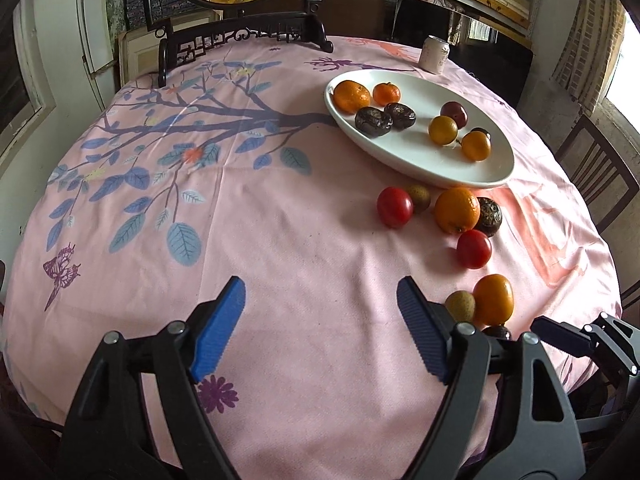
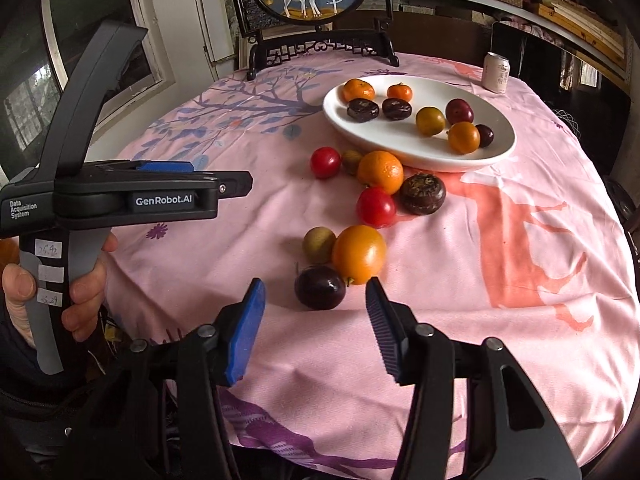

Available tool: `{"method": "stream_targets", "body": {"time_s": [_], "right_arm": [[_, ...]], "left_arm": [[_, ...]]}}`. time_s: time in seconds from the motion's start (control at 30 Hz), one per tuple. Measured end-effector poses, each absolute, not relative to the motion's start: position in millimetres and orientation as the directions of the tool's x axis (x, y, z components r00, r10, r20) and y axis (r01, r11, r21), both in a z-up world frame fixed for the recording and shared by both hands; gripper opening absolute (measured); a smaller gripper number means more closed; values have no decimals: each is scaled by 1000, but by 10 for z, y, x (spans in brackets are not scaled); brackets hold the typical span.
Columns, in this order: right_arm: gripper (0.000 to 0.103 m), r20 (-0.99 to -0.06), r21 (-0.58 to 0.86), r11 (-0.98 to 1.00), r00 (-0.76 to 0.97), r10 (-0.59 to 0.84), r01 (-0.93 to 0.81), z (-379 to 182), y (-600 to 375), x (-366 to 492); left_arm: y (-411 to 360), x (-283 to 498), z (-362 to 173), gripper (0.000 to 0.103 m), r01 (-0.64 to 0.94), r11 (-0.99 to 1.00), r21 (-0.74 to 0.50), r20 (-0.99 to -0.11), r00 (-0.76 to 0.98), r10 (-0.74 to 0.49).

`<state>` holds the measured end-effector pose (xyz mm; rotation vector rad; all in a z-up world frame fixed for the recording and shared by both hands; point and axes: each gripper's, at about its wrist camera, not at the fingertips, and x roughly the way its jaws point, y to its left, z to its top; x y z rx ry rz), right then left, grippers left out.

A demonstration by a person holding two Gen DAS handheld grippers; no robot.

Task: Organize fruits
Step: 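Grasp a dark plum with the right tool while the left grasps a small brown kiwi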

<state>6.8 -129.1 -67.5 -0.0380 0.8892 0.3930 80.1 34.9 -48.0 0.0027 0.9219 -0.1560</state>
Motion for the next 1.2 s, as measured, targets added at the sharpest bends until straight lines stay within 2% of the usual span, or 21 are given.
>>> {"method": "stream_targets", "body": {"time_s": [0.13, 0.2, 0.63, 0.9, 0.97, 1.0, 1.13, 1.2], "right_arm": [[45, -782, 132, 929, 539, 312, -347, -792, -1210, 165], [31, -792, 125, 933, 532, 300, -339, -866, -1183, 217], [32, -747, 134, 975, 628, 217, -177, -660, -1863, 62], [32, -730, 186, 971, 640, 238, -149, -655, -2080, 21], [32, -729, 203, 968, 638, 249, -145, -663, -2112, 22], [32, -728, 208, 968, 638, 251, -143, -666, -2123, 21], [32, -726, 216, 967, 640, 251, -134, -661, -2151, 21], [32, -724, 215, 967, 643, 250, -134, -650, -2145, 21]], "left_arm": [[389, 737, -449, 80, 136, 988, -69, -788, 601, -138], [390, 715, -432, 80, 137, 988, -72, -784, 604, -141], [-98, 650, -613, 80, 269, 962, -42, -817, 544, -188], [-451, 592, -732, 78, 362, 932, 7, -833, 518, -195], [-514, 652, -765, 62, 372, 928, 0, -839, 506, -203], [-542, 694, -798, 42, 378, 926, -14, -845, 490, -213], [-587, 779, -818, 25, 381, 924, -36, -834, 498, -238], [-572, 784, -811, 25, 383, 922, -57, -831, 494, -256]]}}
